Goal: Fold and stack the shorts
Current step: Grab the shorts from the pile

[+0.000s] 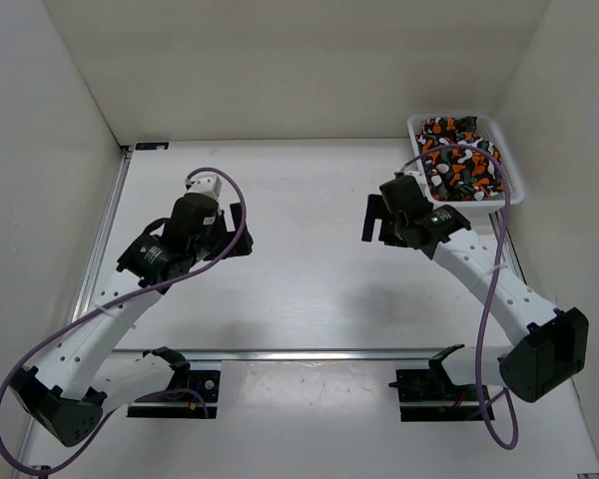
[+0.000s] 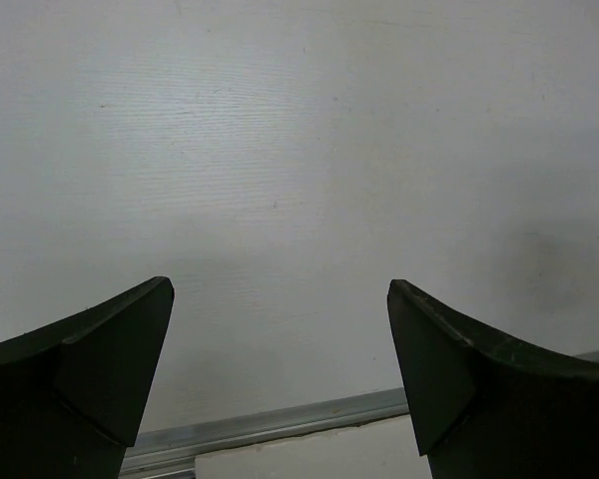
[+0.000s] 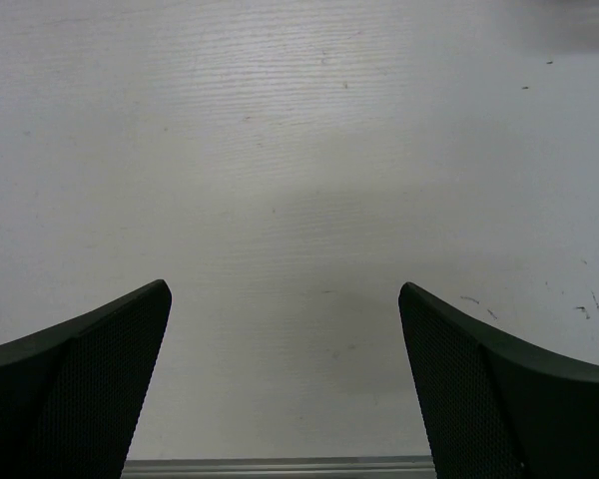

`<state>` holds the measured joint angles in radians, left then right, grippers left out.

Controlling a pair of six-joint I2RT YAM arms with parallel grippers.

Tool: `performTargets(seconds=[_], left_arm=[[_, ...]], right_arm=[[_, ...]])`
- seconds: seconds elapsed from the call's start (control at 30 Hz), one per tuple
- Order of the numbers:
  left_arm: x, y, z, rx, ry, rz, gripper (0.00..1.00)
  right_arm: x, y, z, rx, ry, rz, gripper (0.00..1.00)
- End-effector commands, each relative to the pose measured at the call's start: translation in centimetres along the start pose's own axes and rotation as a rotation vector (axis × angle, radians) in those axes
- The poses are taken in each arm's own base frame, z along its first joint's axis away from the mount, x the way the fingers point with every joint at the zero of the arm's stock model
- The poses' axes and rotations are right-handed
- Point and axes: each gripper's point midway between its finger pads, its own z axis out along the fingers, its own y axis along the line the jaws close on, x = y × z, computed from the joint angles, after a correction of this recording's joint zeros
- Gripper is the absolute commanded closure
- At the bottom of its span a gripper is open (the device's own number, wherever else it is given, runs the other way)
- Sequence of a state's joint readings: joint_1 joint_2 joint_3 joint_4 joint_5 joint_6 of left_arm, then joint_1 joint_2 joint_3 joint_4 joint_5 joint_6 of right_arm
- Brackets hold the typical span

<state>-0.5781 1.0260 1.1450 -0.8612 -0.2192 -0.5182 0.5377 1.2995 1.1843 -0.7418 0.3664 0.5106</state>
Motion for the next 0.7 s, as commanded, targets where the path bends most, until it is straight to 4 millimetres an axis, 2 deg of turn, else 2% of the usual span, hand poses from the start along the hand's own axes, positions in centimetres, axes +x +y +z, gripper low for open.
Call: performTargets(seconds=[0.0, 0.07, 0.13, 0.27, 0.33, 0.4, 0.43, 0.47, 0.5, 0.53, 0.57, 0.6, 0.63, 0.67], left_arm=[[-0.1, 0.0, -0.3, -0.005, 0.005, -0.023, 0.0], [-0.6, 0.2, -0.5, -0.029, -0.003, -0.045, 0.0], [0.1, -0.1, -0.3, -0.002, 0.035, -0.009, 0.0], [0.2, -0.4, 0.0, 0.01, 0.053, 0.031, 0.0], [0.1, -0.2, 0.0, 0.001, 0.048, 0.031, 0.0], [0.0, 0.1, 0.0, -0.016, 0.038, 0.032, 0.0], [0.1, 0.2, 0.4, -0.03, 0.044, 0.024, 0.0], [0.1, 0.3, 0.6, -0.043, 0.047, 0.026, 0.0], [0.4, 0.3, 1.1, -0.052, 0.063, 0.021, 0.0], [0.3, 0.3, 1.2, -0.056, 0.069, 0.023, 0.0], [0.5, 0.3, 1.4, -0.061, 0.078, 0.025, 0.0], [0.4, 0.2, 1.8, -0.066, 0.087, 0.018, 0.0], [0.7, 0.0, 2.0, -0.061, 0.1, 0.02, 0.0], [0.4, -0.1, 1.9, -0.057, 0.093, 0.018, 0.0]], right_arm=[[-1.2, -1.4, -1.6, 0.041, -0.079, 0.045, 0.01], [-1.9, -2.1, -2.2, 0.068, -0.109, 0.05, 0.01], [-2.3, -3.4, -2.4, 0.117, -0.117, 0.062, 0.01], [-4.4, -8.3, -2.4, 0.303, -0.149, 0.172, 0.01], [-6.9, -10.0, -2.5, 0.334, -0.196, 0.22, 0.01], [-8.3, -12.4, -0.9, 0.343, -0.163, 0.304, 0.01], [-10.3, -12.9, -1.0, 0.32, -0.19, 0.346, 0.01], [-10.8, -14.9, 0.5, 0.345, -0.152, 0.385, 0.01], [-11.6, -14.7, 1.3, 0.3, -0.136, 0.408, 0.01], [-13.8, -15.9, 2.4, 0.309, -0.143, 0.43, 0.01], [-14.9, -16.3, 3.2, 0.305, -0.144, 0.433, 0.01], [-14.9, -16.9, 6.0, 0.314, -0.086, 0.44, 0.01], [-15.4, -17.9, 6.9, 0.317, -0.07, 0.463, 0.01], [-18.2, -17.9, 6.8, 0.282, -0.112, 0.477, 0.01]])
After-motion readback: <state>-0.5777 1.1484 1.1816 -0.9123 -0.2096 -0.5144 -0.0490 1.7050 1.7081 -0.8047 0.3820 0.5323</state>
